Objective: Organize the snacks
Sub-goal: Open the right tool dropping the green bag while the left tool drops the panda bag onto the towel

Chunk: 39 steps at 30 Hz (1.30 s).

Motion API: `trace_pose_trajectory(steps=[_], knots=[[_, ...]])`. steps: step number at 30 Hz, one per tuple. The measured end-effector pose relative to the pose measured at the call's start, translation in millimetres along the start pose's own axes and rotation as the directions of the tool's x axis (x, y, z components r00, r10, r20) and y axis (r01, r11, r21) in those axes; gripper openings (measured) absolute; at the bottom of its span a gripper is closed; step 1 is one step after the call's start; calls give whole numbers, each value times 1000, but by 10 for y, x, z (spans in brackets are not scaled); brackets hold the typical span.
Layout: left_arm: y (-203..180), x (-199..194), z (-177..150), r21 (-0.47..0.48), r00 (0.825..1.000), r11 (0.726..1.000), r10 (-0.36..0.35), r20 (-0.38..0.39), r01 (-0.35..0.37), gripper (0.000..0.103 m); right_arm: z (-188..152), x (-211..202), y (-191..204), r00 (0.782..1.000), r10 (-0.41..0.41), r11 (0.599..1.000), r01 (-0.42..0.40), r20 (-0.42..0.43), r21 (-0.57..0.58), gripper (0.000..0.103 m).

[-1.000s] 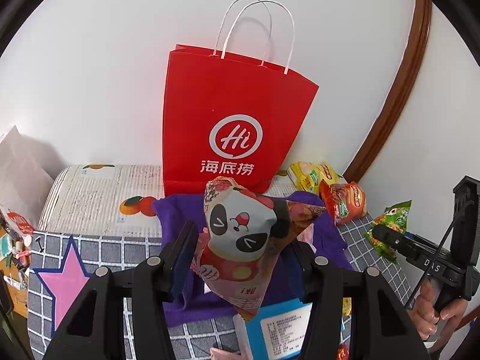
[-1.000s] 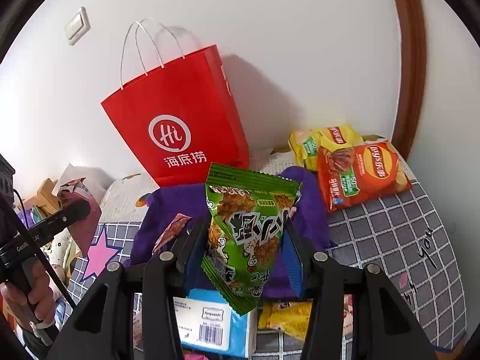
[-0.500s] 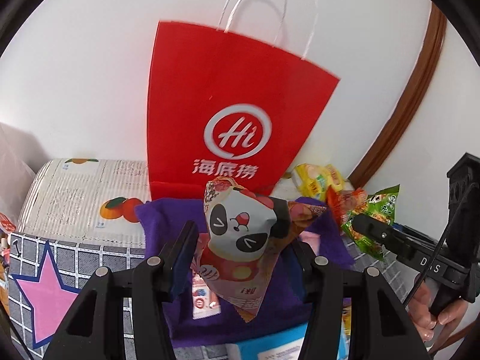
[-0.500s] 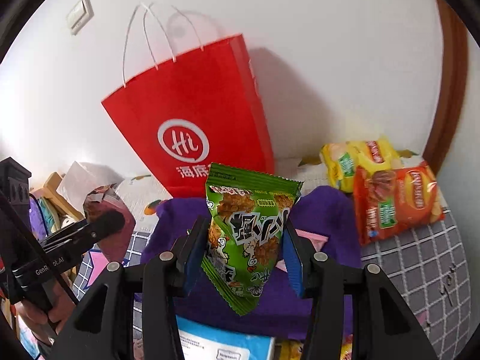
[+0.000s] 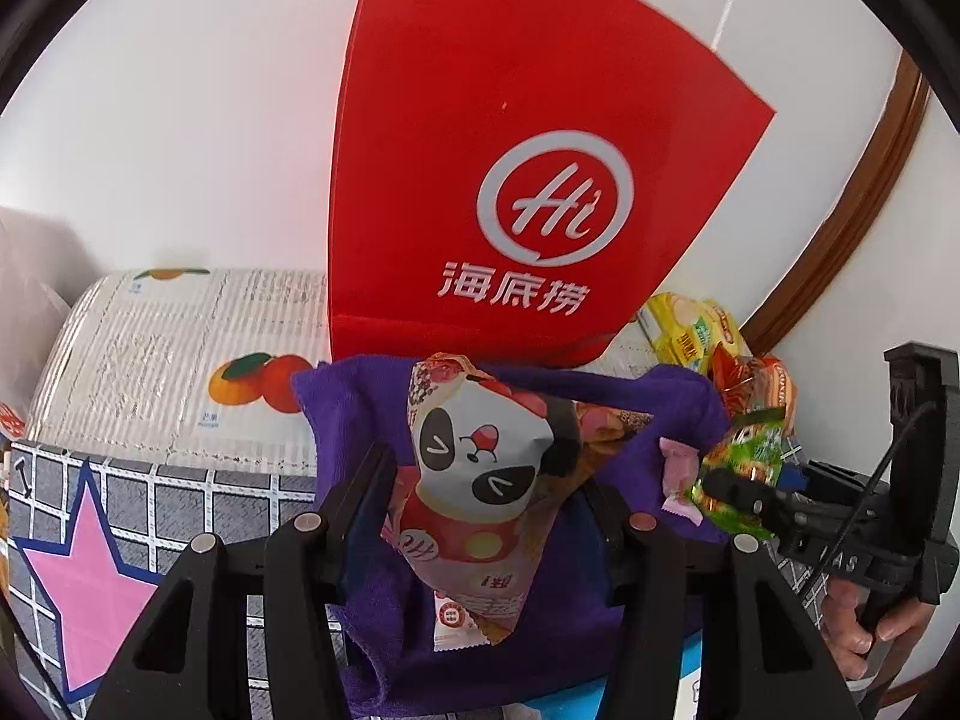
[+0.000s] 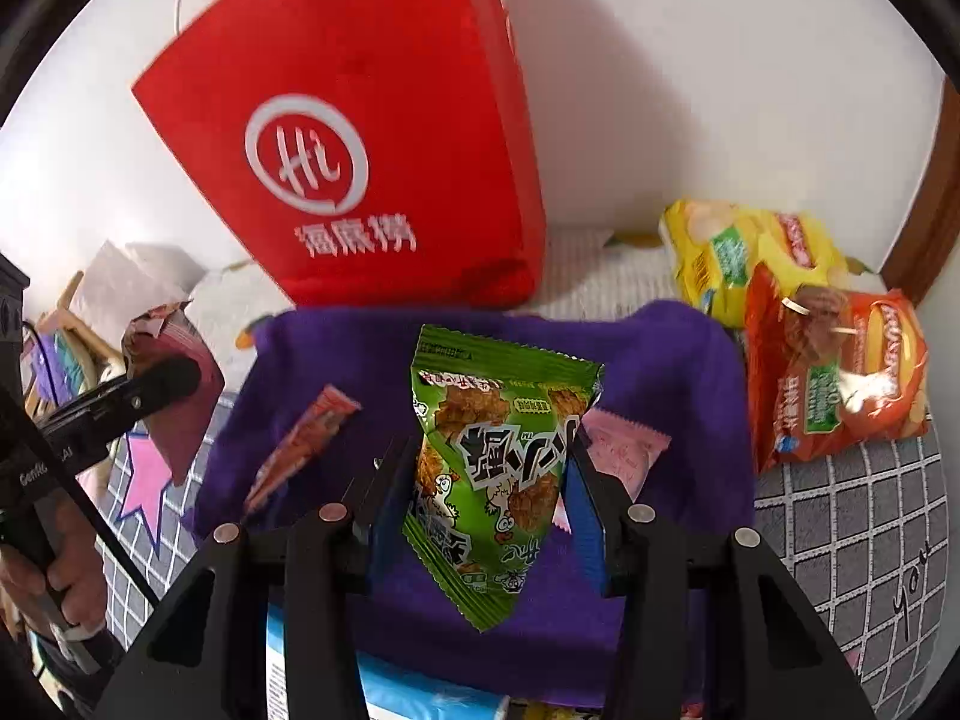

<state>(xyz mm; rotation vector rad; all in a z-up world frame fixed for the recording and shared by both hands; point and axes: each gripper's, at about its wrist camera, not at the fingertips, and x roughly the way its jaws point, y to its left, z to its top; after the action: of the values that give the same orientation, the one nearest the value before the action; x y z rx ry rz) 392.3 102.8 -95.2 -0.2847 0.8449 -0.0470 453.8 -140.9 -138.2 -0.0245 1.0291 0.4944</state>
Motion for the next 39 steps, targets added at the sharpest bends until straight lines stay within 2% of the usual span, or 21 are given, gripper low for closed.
trace_pose_trajectory(steps=[4, 8, 15, 21, 27, 29, 33, 39], knots=[[31, 21, -13, -5, 1000, 1000, 2, -10, -2, 52, -54, 115, 28, 999, -22, 998, 19, -46, -65, 48], [30, 29, -23, -1, 1000, 1000, 5, -15, -5, 52, -93, 280, 32, 993, 19, 997, -27, -118, -68, 48], [-24, 99, -55, 15, 999, 1000, 0, -34, 0, 52, -157, 484, 27, 983, 12, 996, -27, -183, -81, 48], [-86, 261, -116, 7, 994, 999, -51, -95, 52, 52, -176, 562, 27, 975, -2, 995, -20, -220, -97, 48], [-147, 419, -190, 6, 987, 998, -56, -152, 58, 52, -178, 606, 48, 967, -15, 994, -14, -254, -113, 51], [-162, 465, -210, 9, 985, 999, -45, -169, 48, 52, -171, 578, 40, 968, -29, 993, 1, -248, -114, 57], [-187, 553, -254, 6, 979, 999, -51, -200, 53, 52, -140, 396, 49, 978, -41, 993, 17, -203, -120, 60], [-263, 607, -291, 24, 974, 998, -56, -219, 63, 52, -21, -31, -14, 999, -33, 998, 31, -36, -62, 63]])
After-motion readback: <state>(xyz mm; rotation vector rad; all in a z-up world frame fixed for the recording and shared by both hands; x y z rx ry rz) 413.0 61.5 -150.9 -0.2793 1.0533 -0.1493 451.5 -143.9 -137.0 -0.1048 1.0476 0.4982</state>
